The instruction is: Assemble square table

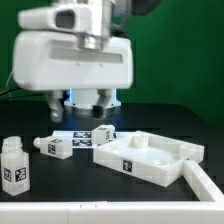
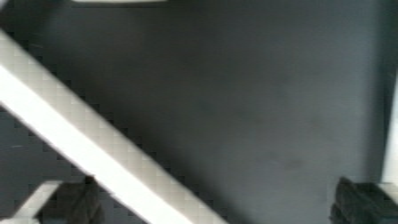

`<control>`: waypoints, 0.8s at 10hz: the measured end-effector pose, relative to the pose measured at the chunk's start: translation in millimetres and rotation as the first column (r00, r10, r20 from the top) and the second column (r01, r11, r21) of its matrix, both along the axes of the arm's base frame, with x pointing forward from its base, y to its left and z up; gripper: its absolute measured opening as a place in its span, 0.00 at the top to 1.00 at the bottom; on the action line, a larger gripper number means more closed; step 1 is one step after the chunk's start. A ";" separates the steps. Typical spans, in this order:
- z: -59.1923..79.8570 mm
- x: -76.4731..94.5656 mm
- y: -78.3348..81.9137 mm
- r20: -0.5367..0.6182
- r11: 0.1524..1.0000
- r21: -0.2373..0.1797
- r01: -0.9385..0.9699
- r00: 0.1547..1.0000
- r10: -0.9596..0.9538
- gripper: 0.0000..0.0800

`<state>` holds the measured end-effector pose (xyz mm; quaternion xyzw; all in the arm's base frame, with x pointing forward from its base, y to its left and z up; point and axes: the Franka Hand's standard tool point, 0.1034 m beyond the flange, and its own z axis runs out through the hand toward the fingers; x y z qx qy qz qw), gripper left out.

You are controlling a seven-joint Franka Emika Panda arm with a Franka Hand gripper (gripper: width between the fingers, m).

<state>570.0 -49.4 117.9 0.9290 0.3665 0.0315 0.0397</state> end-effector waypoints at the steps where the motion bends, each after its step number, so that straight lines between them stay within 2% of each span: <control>1: -0.2 -0.2 -1.2 0.000 1.000 0.000 0.003 1.000 -0.003 0.19; 3: -4.2 -2.3 -3.7 -0.002 1.000 -0.001 0.003 1.000 -0.003 0.19; 4: -19.7 -12.2 -20.4 0.000 0.998 -0.004 0.067 0.998 -0.067 0.19; 5: -34.7 -24.3 -11.3 -0.029 0.991 0.002 0.137 0.990 -0.137 0.19; 6: -49.2 -30.2 14.2 -0.046 0.992 0.017 0.124 0.991 -0.123 0.19; 7: -64.3 -35.3 27.7 -0.045 0.991 0.024 0.130 0.991 -0.129 0.19; 8: -65.2 -35.8 24.9 -0.054 0.992 0.021 0.124 0.991 -0.122 0.19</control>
Offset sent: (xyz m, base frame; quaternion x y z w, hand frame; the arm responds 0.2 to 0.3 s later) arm -0.0641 -0.1000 -0.1000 -0.0030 0.0113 0.0702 0.9975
